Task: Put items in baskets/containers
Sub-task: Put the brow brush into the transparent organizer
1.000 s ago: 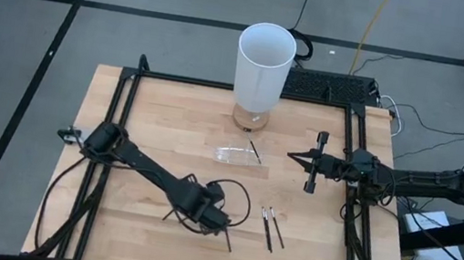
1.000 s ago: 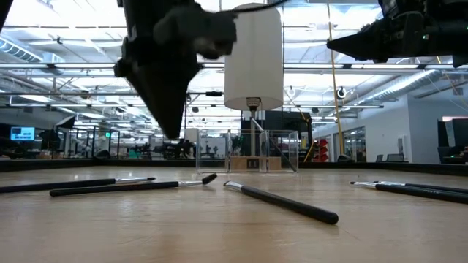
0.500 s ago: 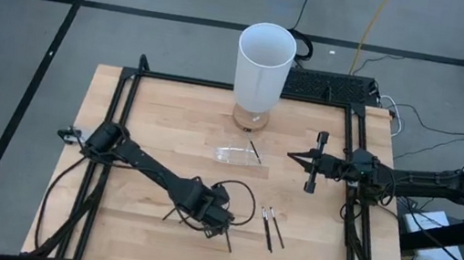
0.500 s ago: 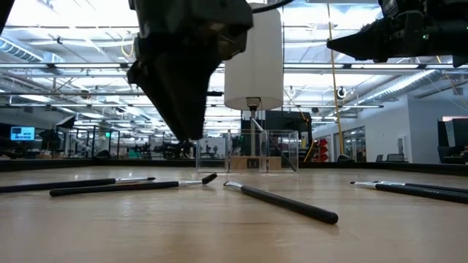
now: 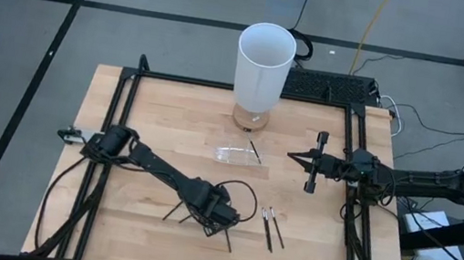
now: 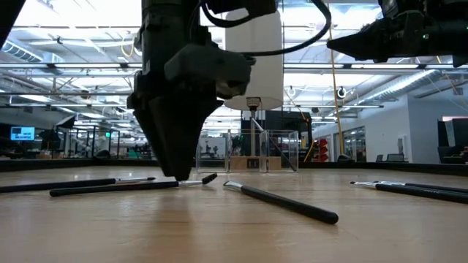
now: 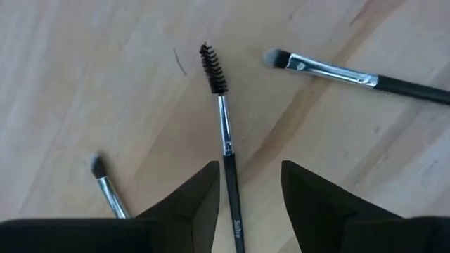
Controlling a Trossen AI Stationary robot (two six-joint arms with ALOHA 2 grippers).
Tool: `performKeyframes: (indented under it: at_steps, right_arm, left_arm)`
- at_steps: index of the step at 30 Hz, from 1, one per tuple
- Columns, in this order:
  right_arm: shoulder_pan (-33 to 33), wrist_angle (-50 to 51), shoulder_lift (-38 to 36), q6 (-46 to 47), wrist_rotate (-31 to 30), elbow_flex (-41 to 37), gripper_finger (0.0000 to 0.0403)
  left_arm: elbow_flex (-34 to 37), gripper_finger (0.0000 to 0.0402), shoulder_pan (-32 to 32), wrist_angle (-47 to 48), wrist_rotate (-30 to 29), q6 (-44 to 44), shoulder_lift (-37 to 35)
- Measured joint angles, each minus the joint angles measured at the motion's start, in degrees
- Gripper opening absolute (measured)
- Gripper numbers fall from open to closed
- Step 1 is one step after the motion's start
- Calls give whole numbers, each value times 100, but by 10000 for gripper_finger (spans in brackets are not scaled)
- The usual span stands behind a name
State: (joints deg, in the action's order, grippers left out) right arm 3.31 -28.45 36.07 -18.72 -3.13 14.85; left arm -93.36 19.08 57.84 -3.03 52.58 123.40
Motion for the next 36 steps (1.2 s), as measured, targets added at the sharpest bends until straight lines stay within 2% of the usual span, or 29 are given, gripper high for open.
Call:
performKeyframes:
  at_steps: [8,21,31,36]
  right_arm:
    - [-1,0,0,-22,0,0,0]
    - [-2,0,-2,-7,0,0,0]
    - [-2,-2,0,-24,0,0,0]
    - [-1,-2,0,-37,0,0,0]
  left_arm:
    - [0,165,-75,407,25,-122,4]
    - [-39,165,-32,203,314,-98,449]
    - [-28,112,-170,-8,373,-89,528]
    - [-22,105,-201,-35,368,-149,528]
